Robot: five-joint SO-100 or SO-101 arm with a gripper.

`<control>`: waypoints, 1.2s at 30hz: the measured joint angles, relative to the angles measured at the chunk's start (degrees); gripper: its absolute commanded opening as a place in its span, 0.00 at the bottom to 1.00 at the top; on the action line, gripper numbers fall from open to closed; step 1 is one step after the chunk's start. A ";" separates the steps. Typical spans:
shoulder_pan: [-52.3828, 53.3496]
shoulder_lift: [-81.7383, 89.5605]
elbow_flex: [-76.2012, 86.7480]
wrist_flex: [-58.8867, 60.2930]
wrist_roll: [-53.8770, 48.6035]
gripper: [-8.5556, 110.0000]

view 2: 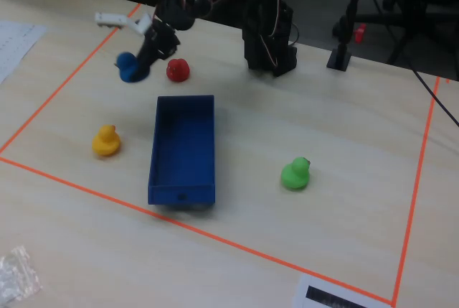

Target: Grasp blue duck and put it into box.

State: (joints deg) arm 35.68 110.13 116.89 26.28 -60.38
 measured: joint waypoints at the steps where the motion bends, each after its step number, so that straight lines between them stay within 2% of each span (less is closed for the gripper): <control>1: -2.72 0.00 -0.26 1.76 1.23 0.07; 10: -20.74 -2.11 -0.97 5.89 11.51 0.08; 13: -21.97 -5.36 -2.55 6.06 12.74 0.17; 16: -21.53 -8.35 -2.72 5.89 12.39 0.30; 22: -20.57 -11.78 -2.72 4.13 7.38 0.40; 24: -19.60 -11.51 -2.29 3.52 6.33 0.38; 29: -18.63 -3.43 1.32 5.71 6.24 0.07; 36: -28.92 24.26 16.44 19.95 5.80 0.07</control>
State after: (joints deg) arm 6.77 134.38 133.33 46.23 -54.58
